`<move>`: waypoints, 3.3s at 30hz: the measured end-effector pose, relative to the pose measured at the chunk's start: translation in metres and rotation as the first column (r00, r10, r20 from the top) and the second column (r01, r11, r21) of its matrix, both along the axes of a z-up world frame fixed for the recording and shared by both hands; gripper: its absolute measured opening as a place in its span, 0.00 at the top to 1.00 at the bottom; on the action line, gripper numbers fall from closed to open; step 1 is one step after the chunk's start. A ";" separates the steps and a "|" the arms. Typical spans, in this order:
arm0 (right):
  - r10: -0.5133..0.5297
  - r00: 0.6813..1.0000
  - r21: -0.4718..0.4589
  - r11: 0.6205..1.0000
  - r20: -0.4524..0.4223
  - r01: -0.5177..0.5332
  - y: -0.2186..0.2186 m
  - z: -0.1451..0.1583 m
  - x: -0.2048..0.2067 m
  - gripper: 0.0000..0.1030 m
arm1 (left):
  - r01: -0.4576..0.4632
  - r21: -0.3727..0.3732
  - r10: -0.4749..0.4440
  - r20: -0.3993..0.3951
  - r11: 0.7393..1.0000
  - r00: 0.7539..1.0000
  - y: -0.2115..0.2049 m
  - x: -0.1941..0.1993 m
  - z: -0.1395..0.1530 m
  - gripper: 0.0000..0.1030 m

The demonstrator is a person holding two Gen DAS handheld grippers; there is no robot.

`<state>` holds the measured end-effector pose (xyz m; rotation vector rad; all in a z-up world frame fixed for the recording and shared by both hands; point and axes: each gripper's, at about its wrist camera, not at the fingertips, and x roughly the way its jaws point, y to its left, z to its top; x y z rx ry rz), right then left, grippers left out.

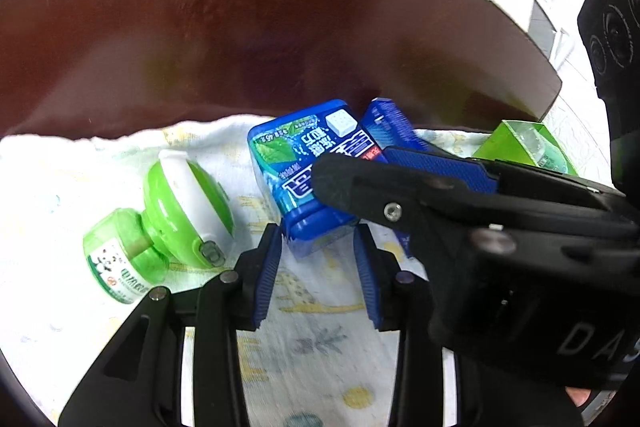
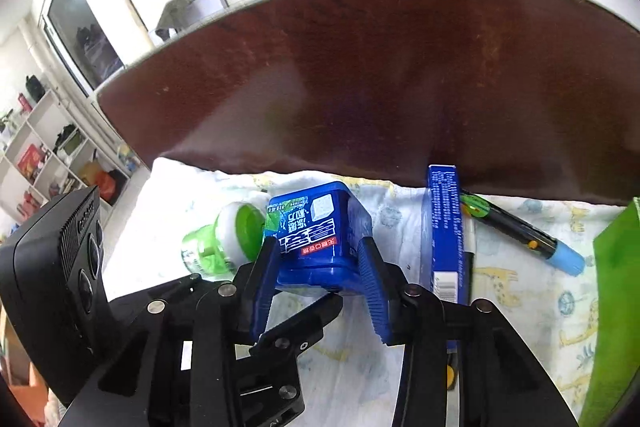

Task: Organize rigid objects
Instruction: 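Close both tools on the blue mint box and lift it, then carry the mint box into the green box and open both tools, then move both tools out of the box toward the markers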

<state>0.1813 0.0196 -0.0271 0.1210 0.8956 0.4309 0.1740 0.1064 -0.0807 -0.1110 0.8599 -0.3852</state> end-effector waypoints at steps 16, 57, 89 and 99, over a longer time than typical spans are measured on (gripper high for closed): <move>-0.102 0.983 0.105 0.991 0.155 0.086 -0.091 0.064 -0.077 0.58 | 0.111 0.086 -0.123 0.156 0.990 0.980 -0.076 -0.057 0.069 0.65; -0.448 0.894 0.328 0.847 0.019 0.418 -0.336 0.002 -0.103 0.58 | 0.416 0.254 -0.437 0.027 0.873 0.899 -0.325 -0.043 0.038 0.65; -0.394 0.918 0.279 0.887 0.037 0.369 -0.275 0.021 -0.098 0.58 | 0.212 0.204 -0.233 0.084 0.956 0.969 -0.215 -0.034 0.048 0.65; -0.316 0.948 0.225 0.927 0.039 0.299 -0.225 0.021 -0.079 0.58 | 0.030 0.172 -0.033 0.012 0.985 0.999 -0.134 0.000 0.013 0.65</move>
